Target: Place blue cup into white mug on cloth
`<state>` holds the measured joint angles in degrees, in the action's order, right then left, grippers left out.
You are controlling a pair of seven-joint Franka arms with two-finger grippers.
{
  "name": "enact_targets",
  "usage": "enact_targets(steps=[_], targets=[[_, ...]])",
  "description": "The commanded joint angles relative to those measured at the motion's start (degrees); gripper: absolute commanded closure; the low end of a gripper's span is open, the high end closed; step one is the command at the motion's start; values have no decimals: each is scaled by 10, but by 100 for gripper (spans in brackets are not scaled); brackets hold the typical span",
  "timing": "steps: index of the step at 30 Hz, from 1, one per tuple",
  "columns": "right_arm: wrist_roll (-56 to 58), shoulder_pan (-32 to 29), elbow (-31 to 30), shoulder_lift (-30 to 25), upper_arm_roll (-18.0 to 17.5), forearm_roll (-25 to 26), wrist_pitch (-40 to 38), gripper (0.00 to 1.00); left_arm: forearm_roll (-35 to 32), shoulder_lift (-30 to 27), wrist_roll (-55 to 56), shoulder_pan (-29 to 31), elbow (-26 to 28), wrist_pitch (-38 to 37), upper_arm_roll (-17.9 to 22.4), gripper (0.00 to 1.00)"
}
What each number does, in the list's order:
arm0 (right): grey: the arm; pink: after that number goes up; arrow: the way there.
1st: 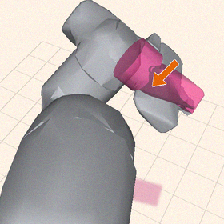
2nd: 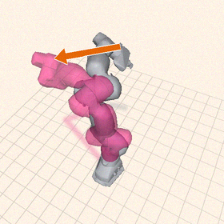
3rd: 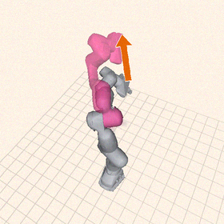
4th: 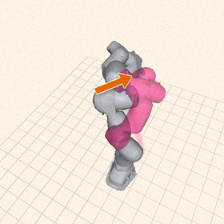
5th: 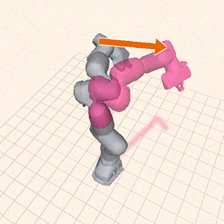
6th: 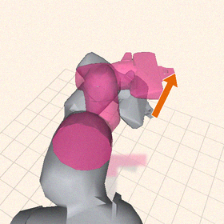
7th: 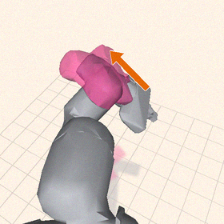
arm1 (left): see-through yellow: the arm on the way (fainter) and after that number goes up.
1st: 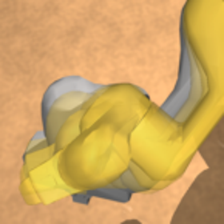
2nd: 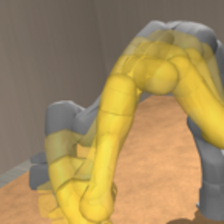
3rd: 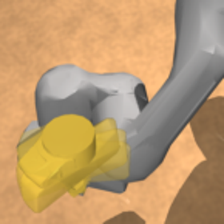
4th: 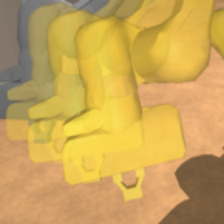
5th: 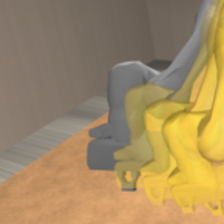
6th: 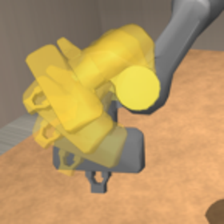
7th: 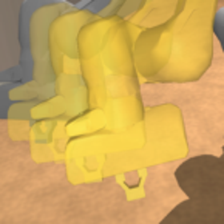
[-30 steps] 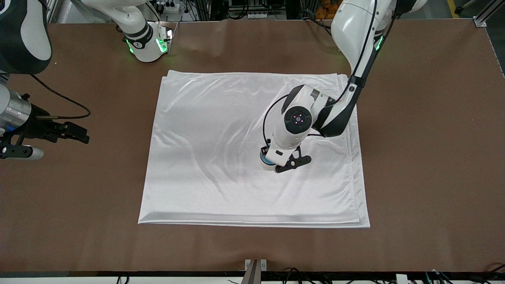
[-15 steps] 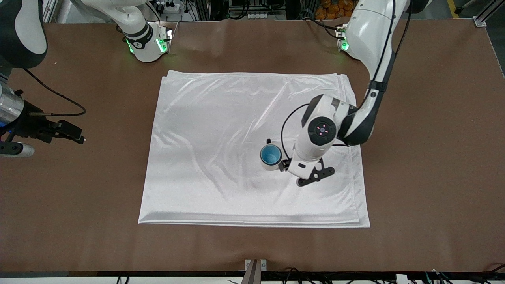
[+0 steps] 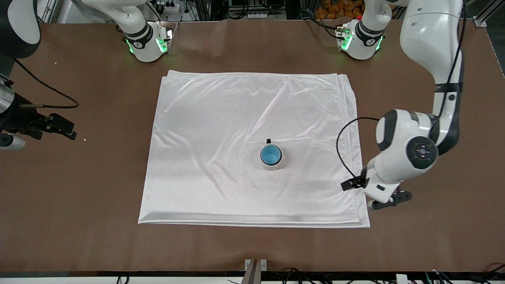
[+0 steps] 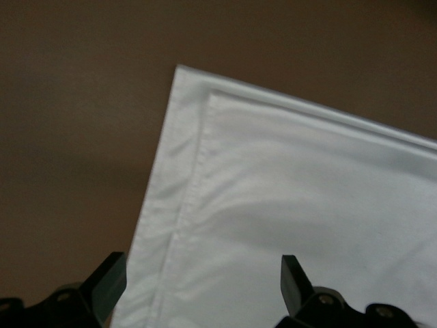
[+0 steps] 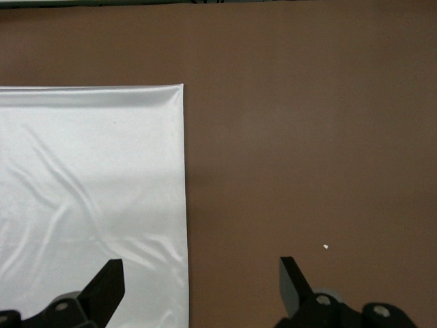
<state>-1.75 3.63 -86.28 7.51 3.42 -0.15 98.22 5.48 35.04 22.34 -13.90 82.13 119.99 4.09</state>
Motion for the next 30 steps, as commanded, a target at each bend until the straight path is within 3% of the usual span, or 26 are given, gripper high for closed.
enact_targets(steps=[1, 6, 13, 18, 30], targets=[[8, -5, -41, -42, -7, 11, 29, 0, -14, -19, -57, 39, 9, -11, -9, 0], [8, -5, -81, -63, -7, 10, 72, 0, -14, -26, -107, 59, 9, -31, -8, 0], [10, -13, -76, -58, -9, 10, 68, 0, -14, -47, -161, 99, 11, -62, -9, 0], [10, -12, -73, -57, -8, 12, 68, 0, -12, -89, -179, 126, 31, -83, -13, 0], [10, -12, -72, -55, -8, 12, 67, 0, -13, -221, -177, 128, 87, -167, -13, 0]])
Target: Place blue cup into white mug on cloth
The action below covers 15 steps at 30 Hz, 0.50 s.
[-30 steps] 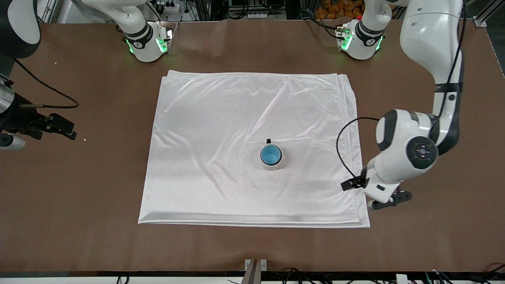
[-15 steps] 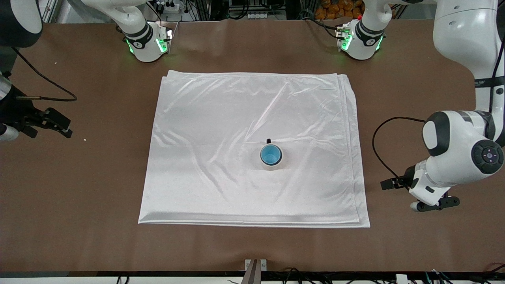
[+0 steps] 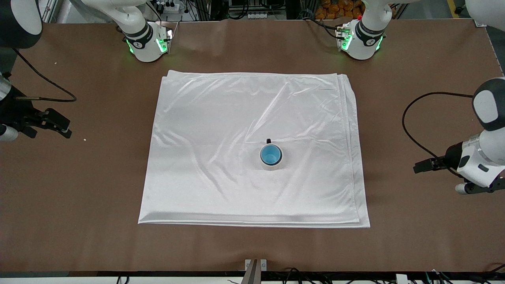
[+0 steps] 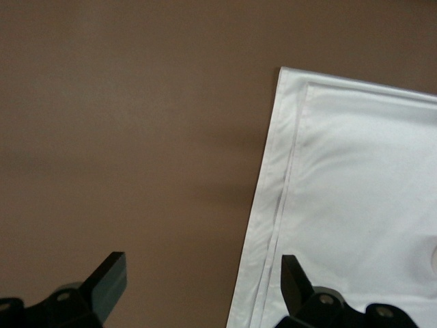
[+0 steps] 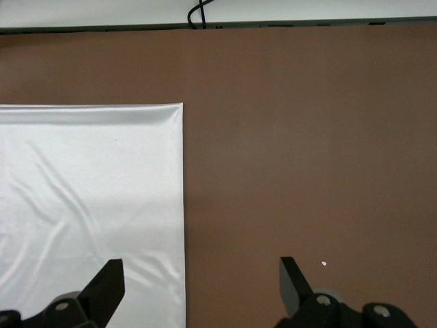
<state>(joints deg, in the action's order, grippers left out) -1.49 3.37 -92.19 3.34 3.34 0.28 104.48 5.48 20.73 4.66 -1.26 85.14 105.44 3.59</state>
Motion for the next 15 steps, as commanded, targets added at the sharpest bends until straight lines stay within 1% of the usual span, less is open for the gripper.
enact_targets(steps=[1, 6, 9, 15], targets=[[8, -10, -13, -13, -7, 8, 5, 0, -14, -91, 0, 1, 64, -25, -8, 0], [8, -10, -13, -13, -7, 8, 2, 0, -14, -168, -7, -3, 106, -31, -8, 0], [11, -8, -13, -13, -7, 7, 2, 0, -15, -206, -7, -5, 121, -37, -9, 0], [16, -6, -12, -13, -8, 4, -16, 0, -28, -227, -7, -3, 114, -50, -15, 0]])
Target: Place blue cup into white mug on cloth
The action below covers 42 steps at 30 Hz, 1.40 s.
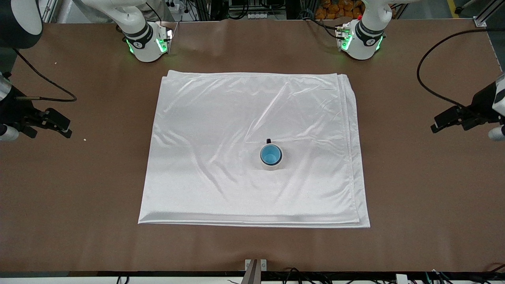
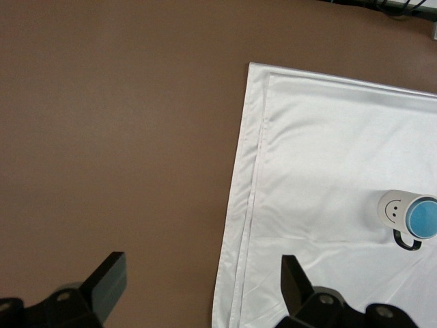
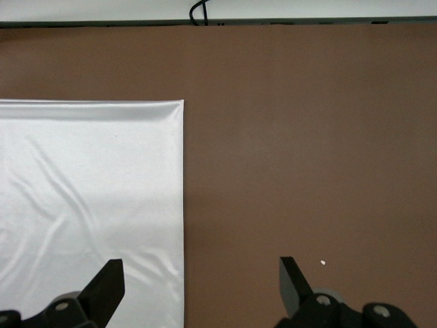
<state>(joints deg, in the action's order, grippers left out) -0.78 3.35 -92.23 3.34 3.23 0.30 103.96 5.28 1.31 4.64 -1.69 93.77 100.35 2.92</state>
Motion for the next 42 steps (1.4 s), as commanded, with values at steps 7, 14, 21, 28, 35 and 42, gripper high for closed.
enact_targets(steps=[7, 14, 21, 28, 35, 42], targets=[[15, -6, -12, -14, -7, 1, -38, 0, -57, -68, -20, 4, 24, -38, -8, 0], [15, -6, -8, -14, -7, 1, -37, 0, -79, -86, -82, 4, 23, -81, -17, 0], [15, -6, -8, -14, -7, 1, -37, 0, -80, -89, -82, 5, 23, -107, -38, 0], [15, -6, -8, -13, -7, 0, -36, 0, -79, -95, -82, 5, 26, -127, -40, 0], [15, -6, -8, -13, -7, 0, -35, 0, -79, -95, -82, 11, 27, -136, -40, 0], [16, -6, -8, -13, -7, 0, -33, 0, -79, -95, -82, 11, 28, -136, -40, 0]])
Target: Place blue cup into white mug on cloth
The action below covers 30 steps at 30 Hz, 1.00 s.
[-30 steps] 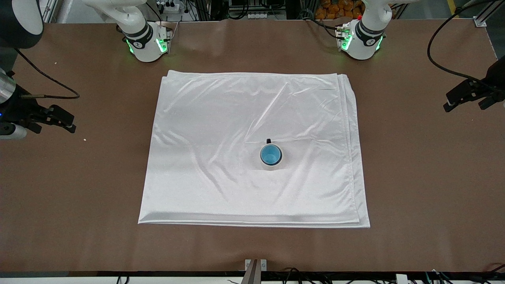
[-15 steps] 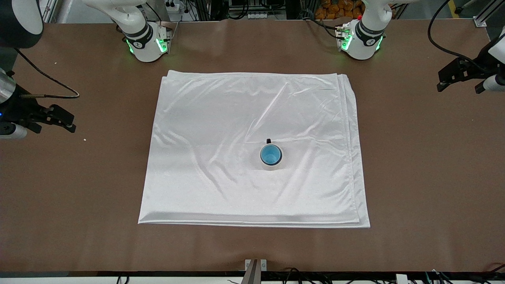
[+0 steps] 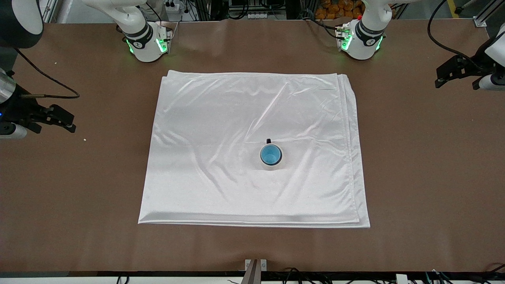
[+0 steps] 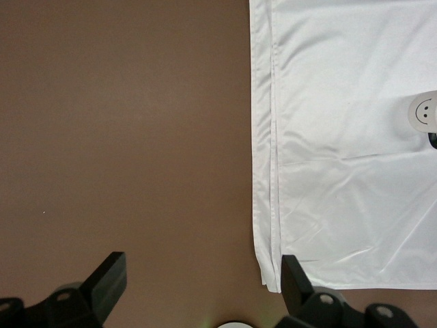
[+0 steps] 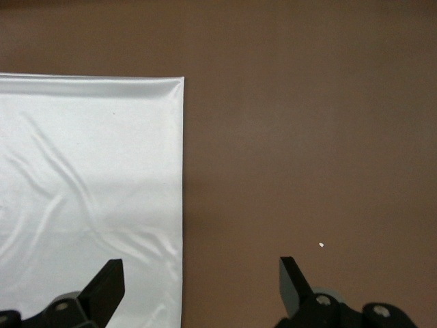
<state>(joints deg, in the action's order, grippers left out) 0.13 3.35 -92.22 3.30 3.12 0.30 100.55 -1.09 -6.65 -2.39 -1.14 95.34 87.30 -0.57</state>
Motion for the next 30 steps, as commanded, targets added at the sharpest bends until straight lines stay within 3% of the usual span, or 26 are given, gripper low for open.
enact_targets(steps=[1, 12, 18, 30], targets=[[7, -6, -8, -13, -6, 0, 1, 0, -15, -15, -11, 5, 12, -5, -5, 0], [8, -4, -2, -19, -8, -1, -24, 0, -15, -15, -14, 5, 12, -5, -5, 0], [8, -4, 45, -19, -12, -1, -67, 0, -12, -15, -11, 5, 12, -5, -5, 0], [9, 8, 47, -41, -13, -1, -91, 0, -10, -15, -13, 5, 12, -6, -5, 0]])
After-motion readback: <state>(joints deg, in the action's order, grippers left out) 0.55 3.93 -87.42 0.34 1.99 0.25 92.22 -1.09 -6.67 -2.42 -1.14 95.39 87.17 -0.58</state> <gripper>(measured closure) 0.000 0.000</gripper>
